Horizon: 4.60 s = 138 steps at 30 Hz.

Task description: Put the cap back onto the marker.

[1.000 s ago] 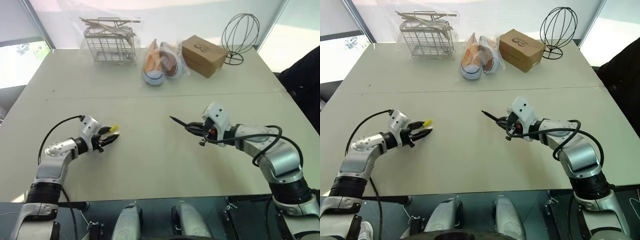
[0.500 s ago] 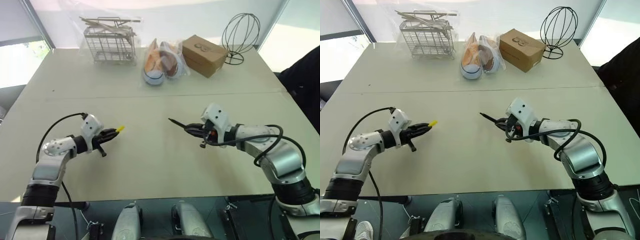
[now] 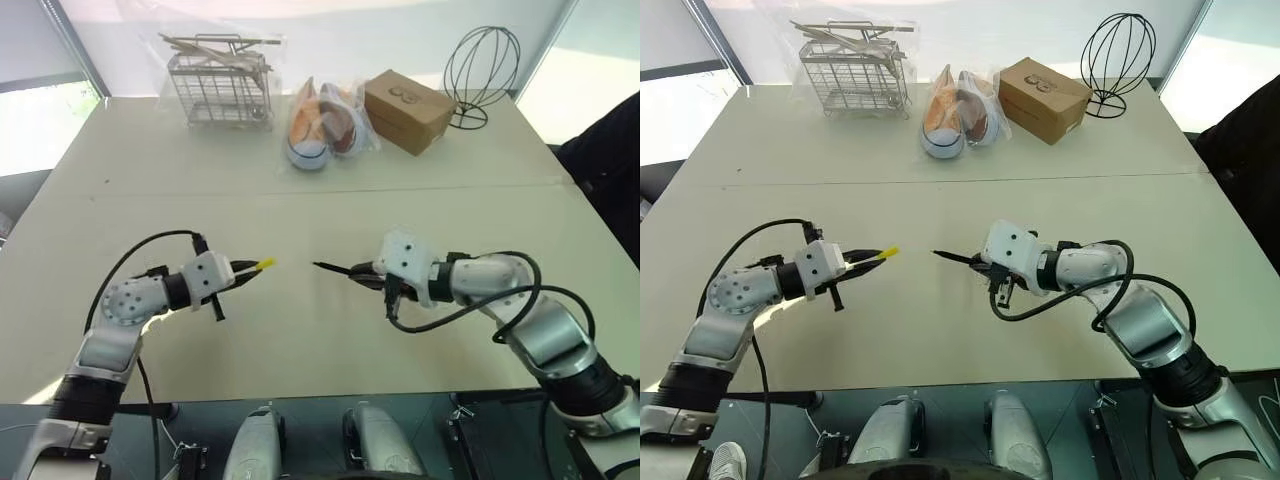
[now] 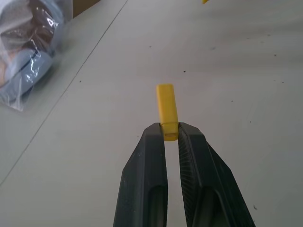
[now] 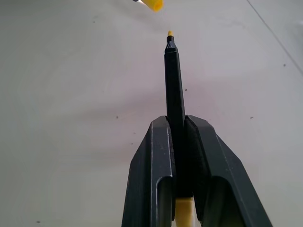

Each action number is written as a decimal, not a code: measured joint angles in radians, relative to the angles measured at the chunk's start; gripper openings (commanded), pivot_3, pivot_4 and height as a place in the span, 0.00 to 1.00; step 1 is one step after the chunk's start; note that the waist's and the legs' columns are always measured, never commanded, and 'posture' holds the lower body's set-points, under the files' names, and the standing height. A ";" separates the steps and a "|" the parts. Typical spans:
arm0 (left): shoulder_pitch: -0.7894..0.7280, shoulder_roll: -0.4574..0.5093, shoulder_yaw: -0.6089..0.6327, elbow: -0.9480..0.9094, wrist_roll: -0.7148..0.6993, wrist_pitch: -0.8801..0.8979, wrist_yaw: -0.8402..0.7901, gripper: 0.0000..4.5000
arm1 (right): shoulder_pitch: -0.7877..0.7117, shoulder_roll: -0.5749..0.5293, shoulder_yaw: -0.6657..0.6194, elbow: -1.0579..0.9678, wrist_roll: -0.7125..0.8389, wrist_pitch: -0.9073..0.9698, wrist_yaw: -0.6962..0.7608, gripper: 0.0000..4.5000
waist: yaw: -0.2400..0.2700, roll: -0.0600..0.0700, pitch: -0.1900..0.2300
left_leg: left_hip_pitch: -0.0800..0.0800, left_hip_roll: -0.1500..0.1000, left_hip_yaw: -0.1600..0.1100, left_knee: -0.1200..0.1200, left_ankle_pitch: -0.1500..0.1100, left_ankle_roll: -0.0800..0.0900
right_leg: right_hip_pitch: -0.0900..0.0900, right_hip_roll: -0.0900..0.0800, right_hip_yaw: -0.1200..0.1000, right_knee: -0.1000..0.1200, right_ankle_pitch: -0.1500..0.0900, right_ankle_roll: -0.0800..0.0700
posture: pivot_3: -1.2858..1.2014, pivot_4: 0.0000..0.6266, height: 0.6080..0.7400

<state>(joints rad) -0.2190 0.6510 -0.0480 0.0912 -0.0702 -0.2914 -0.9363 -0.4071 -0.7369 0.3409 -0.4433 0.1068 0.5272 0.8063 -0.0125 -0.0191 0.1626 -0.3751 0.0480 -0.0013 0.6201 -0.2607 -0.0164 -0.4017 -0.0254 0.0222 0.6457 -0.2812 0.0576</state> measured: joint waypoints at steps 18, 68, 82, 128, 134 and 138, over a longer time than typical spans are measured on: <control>-0.096 -0.025 -0.059 0.119 0.041 -0.237 0.003 0.01 | 0.000 0.055 0.046 0.193 -0.291 -0.383 -0.051 0.00 | 0.000 0.000 0.000 | 0.000 0.000 0.001 0.001 0.000 0.000 | 0.000 0.002 0.000 0.001 0.000 0.001 | 0.52 0.24 1.00; -0.197 -0.059 -0.134 0.389 0.095 -0.459 0.036 0.01 | -0.024 0.086 0.032 0.229 -0.331 -0.448 0.016 0.00 | 0.001 0.000 0.000 | 0.000 0.002 0.000 0.007 0.000 0.000 | 0.002 0.005 0.000 0.003 0.001 0.001 | 0.52 0.24 1.00; -0.200 -0.061 -0.134 0.417 0.103 -0.482 0.047 0.01 | -0.024 0.086 0.029 0.236 -0.338 -0.457 0.017 0.00 | 0.001 0.000 0.000 | 0.000 0.002 0.000 0.007 0.000 0.000 | 0.002 0.005 0.000 0.004 0.001 0.001 | 0.52 0.24 1.00; -0.340 -0.087 -0.213 0.515 0.132 -0.606 -0.016 0.01 | -0.063 0.053 0.027 0.302 -0.417 -0.682 0.061 0.00 | 0.001 0.000 0.000 | 0.001 0.002 0.000 0.009 0.000 0.000 | 0.003 0.007 0.000 0.004 0.001 0.001 | 0.52 0.24 1.00; -0.348 -0.087 -0.224 0.492 0.152 -0.562 -0.023 0.01 | -0.068 0.052 0.030 0.308 -0.441 -0.687 0.077 0.00 | 0.001 0.000 0.000 | 0.001 0.002 0.000 0.008 0.000 0.000 | 0.003 0.007 0.001 0.004 0.001 0.001 | 0.52 0.24 1.00; -0.348 -0.087 -0.227 0.473 0.175 -0.532 -0.012 0.01 | -0.068 0.058 0.031 0.308 -0.455 -0.673 0.081 0.00 | 0.001 0.000 0.000 | 0.001 0.002 0.000 0.009 0.000 0.000 | 0.003 0.007 0.001 0.004 0.001 0.001 | 0.52 0.24 1.00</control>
<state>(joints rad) -0.5667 0.5641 -0.2748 0.5640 0.1048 -0.8235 -0.9480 -0.4753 -0.6790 0.3715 -0.1350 -0.3485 -0.1455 0.8877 -0.0113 -0.0189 0.1625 -0.3743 0.0505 -0.0016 0.6286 -0.2608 -0.0161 -0.3988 -0.0181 0.0229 0.6498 -0.2805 0.0586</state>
